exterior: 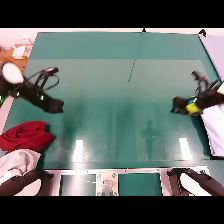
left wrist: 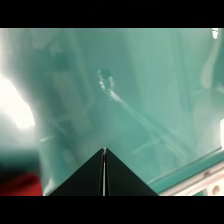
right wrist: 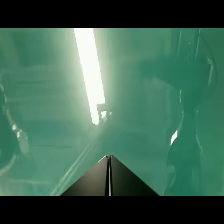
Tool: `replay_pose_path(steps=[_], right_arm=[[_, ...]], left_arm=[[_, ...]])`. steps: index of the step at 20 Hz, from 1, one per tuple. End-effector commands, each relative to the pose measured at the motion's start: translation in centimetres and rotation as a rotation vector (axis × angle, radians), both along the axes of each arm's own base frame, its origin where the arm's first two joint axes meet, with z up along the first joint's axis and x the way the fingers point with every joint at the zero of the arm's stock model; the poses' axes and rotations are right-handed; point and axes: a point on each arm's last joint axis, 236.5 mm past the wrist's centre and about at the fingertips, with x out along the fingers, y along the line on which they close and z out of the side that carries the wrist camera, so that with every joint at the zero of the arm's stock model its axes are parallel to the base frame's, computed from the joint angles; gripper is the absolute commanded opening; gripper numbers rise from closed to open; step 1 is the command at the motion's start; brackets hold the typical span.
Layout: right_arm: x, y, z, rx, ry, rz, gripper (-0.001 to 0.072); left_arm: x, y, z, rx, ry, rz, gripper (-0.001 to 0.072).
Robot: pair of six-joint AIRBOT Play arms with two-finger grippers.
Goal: Fold the shirts.
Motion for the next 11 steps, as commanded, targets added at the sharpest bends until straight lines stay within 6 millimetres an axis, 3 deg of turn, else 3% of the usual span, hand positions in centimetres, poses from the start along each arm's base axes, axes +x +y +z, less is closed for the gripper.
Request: replay_pose_path(steps=[1, 3, 11], right_arm=[[-2.9, 3.2, -2.4, 0.004, -0.064, 0.057, 0.0022], [-4.1, 4.1, -2.5, 0.011, -0.036, 0.094, 0.0021], [-4.1, 4.3, -2.5, 0.013, -0.034, 0.099, 0.0021]], left_arm=[[-2.6, 1.6, -0.5, 0.06, -0.055, 0.002, 0.0024], [-2.7, 1.7, -0.4, 0.064, -0.056, 0.001, 0.0024], [-2.4, 1.7, -0.3, 0.062, -0.066, 0.012, 0.0024]])
